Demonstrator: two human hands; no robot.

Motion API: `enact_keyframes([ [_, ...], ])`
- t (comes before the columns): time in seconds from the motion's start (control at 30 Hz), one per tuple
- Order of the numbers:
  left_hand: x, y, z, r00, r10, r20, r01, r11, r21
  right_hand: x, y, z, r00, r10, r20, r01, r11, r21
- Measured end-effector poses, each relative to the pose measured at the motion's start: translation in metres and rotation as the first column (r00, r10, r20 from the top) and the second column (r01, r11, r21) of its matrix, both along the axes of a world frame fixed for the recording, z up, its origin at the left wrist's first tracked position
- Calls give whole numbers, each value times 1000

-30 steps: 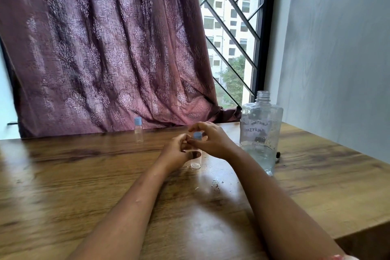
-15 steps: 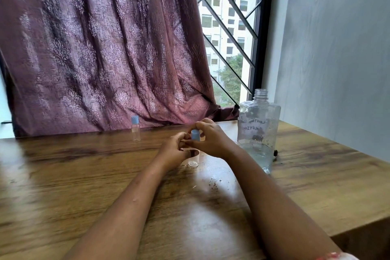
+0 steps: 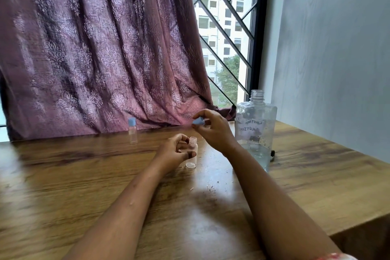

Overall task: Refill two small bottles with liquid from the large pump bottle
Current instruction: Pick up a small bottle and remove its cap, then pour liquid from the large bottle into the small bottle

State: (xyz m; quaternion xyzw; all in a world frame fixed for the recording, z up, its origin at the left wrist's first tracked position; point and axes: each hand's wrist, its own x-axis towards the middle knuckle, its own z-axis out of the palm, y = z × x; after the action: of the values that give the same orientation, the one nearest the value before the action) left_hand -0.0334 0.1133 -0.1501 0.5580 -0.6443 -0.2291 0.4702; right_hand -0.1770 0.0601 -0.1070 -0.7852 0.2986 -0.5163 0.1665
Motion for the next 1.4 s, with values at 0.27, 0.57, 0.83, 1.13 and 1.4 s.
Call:
enact_keyframes([
  [0.27,3,1,-1,997,67,46,-66,997,-37,1,-13,-13,995,-80,62,55,942,330],
  [0.57,7,1,-2,994,107,21,-106,994,-34,1,-19,-35,943,-201,-266,277,915,293],
  [0.83,5,1,-4,989,130,66,-127,991,-45,-2,-15,-39,782,-227,-581,379,912,155],
  [1.13,0,-4,-5,993,100,59,-96,993,-70,-16,30,4,939,-319,127,339,921,-192],
  [1.4,-17,0,-4,994,63,92,-54,993,-101,-59,50,2,700,-335,631,608,743,-280],
])
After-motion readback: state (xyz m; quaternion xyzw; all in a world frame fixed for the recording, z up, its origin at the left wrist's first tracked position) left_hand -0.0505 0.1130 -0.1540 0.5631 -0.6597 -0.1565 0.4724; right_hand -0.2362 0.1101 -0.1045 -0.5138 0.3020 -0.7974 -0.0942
